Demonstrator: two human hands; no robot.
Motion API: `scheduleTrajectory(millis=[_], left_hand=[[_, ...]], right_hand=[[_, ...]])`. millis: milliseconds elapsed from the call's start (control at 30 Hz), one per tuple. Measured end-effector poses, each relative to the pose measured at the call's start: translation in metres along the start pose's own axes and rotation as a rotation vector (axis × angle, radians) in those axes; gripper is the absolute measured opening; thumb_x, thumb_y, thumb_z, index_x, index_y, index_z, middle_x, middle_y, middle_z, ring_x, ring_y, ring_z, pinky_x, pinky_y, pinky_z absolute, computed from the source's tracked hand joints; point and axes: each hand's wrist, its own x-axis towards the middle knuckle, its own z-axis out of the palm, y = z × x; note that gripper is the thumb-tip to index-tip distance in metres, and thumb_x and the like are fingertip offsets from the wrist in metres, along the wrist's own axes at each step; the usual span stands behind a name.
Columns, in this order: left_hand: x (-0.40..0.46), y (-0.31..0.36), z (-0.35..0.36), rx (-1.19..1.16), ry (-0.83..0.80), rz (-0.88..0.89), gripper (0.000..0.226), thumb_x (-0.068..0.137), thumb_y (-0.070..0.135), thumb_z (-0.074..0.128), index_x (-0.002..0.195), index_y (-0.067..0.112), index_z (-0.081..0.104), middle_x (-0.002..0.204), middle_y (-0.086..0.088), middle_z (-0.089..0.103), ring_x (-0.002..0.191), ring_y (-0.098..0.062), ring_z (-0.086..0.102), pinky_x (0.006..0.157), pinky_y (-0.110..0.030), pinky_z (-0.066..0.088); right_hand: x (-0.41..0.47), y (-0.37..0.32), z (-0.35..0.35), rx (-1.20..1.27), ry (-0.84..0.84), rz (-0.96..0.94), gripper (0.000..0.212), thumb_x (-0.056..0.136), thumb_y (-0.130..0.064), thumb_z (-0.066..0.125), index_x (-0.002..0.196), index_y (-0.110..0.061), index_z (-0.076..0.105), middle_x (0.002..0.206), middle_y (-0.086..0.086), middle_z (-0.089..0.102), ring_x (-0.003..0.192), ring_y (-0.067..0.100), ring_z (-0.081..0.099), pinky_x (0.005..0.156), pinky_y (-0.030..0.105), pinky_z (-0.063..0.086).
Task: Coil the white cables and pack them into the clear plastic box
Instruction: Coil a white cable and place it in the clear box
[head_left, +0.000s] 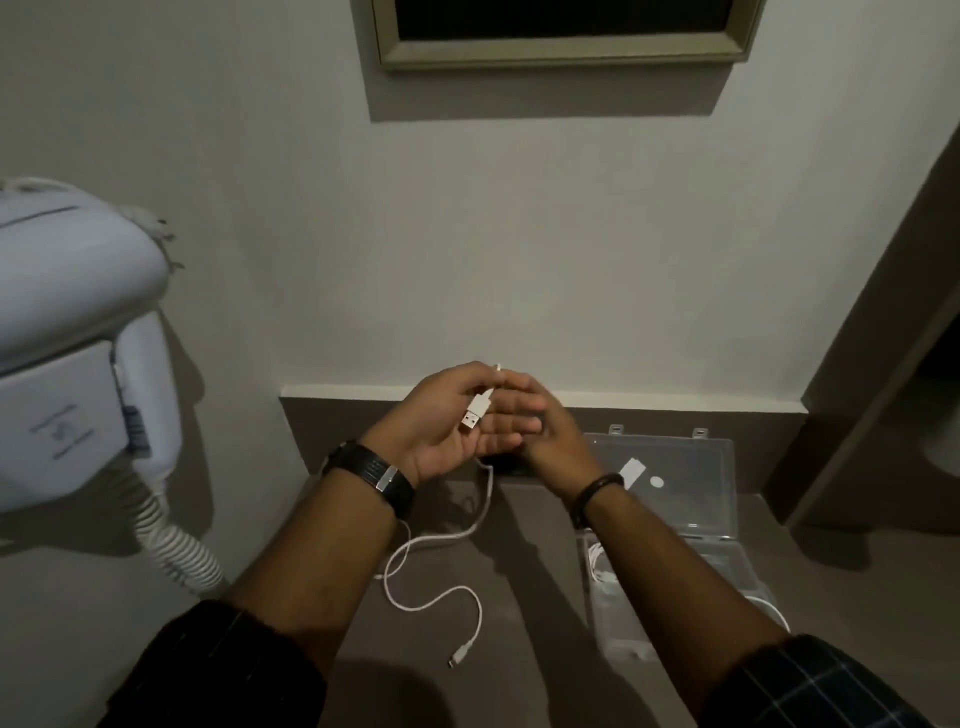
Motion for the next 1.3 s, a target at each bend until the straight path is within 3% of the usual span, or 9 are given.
scheduleTrajectory(millis=[200,367,533,633,700,800,1000,1133,1300], left_hand=[[-0.011,0.038,0.021,0.013,0.001,0.106,0.03,0.095,0.034,0.051,0.073,0.016,0.06,0.052,0.003,0.058,0.046,-0.011,0.057,0.041,-0.02,0.048],[-0.011,0.061,0.011,0.074,0.266,0.306,0.029,0.097,0.028,0.049,0.095,0.007,0.069,0.107,-0.014,0.072,0.103,-0.026,0.068,0.091,-0.035,0.055],[-0.011,0.06,-0.003,0.743,0.471,0.508,0.026,0.093,0.031,0.056,0.081,0.012,0.07,0.13,0.004,0.059,0.124,-0.014,0.051,0.095,-0.015,0.041],[-0.015,0.048,-0.016,1.341,0.382,0.399,0.033,0.099,0.028,0.046,0.067,0.026,0.055,0.144,-0.001,0.05,0.147,-0.022,0.017,0.119,-0.046,-0.005],[-0.021,0.037,-0.023,1.413,0.309,0.345,0.035,0.099,0.029,0.046,0.067,0.025,0.061,0.116,-0.003,0.07,0.127,-0.023,0.049,0.114,-0.058,0.008],[-0.036,0.022,-0.027,1.116,0.19,0.34,0.036,0.097,0.026,0.044,0.076,0.015,0.072,0.076,-0.003,0.073,0.076,-0.027,0.064,0.077,-0.045,0.049],[-0.054,-0.002,-0.032,0.596,0.081,0.158,0.04,0.097,0.016,0.034,0.064,0.013,0.057,0.043,-0.003,0.045,0.043,-0.027,0.045,0.067,-0.037,0.049],[-0.065,-0.002,-0.01,0.241,-0.302,0.027,0.041,0.095,0.036,0.034,0.066,0.012,0.047,0.045,0.003,0.031,0.037,-0.013,0.026,0.077,-0.04,0.055],[-0.064,0.034,0.017,-0.113,-0.349,0.244,0.025,0.088,0.028,0.038,0.078,0.013,0.055,0.05,0.006,0.039,0.041,-0.01,0.036,0.058,-0.03,0.05]], right_hand=[[-0.006,-0.027,0.032,0.004,-0.119,-0.069,0.011,0.088,-0.006,0.057,0.096,-0.002,0.064,0.075,0.0,0.064,0.054,-0.008,0.056,0.05,0.004,0.041],[-0.018,-0.025,0.034,-0.048,-0.144,-0.058,0.01,0.09,-0.009,0.057,0.092,-0.004,0.065,0.063,0.005,0.065,0.051,0.006,0.058,0.05,0.01,0.044],[-0.024,-0.04,0.014,-0.182,-0.213,-0.026,0.005,0.089,-0.011,0.06,0.087,-0.014,0.064,0.065,0.003,0.064,0.051,0.015,0.064,0.05,0.022,0.052],[-0.025,-0.062,-0.005,-0.579,-0.204,-0.21,0.022,0.089,-0.024,0.062,0.072,-0.012,0.069,0.065,0.003,0.07,0.053,0.012,0.065,0.05,0.015,0.046],[-0.025,-0.083,-0.021,-0.578,-0.163,-0.303,0.027,0.088,-0.027,0.063,0.068,-0.011,0.072,0.06,0.002,0.07,0.049,0.002,0.058,0.052,0.012,0.042],[-0.023,-0.108,-0.052,-0.314,-0.184,-0.221,0.015,0.084,-0.02,0.068,0.078,-0.008,0.075,0.045,-0.008,0.058,0.038,0.001,0.042,0.04,0.012,0.033],[-0.004,-0.124,-0.097,-0.109,-0.114,-0.088,0.008,0.083,-0.011,0.067,0.082,-0.011,0.075,0.041,-0.006,0.046,0.037,0.009,0.03,0.037,0.018,0.024],[0.023,-0.102,-0.091,-0.066,0.092,0.03,0.012,0.085,-0.011,0.064,0.08,-0.011,0.074,0.043,-0.004,0.039,0.038,0.012,0.027,0.038,0.018,0.023],[0.028,-0.054,-0.047,-0.388,0.144,0.066,0.026,0.091,-0.026,0.057,0.079,-0.01,0.073,0.051,0.002,0.048,0.042,0.013,0.041,0.045,0.023,0.035]])
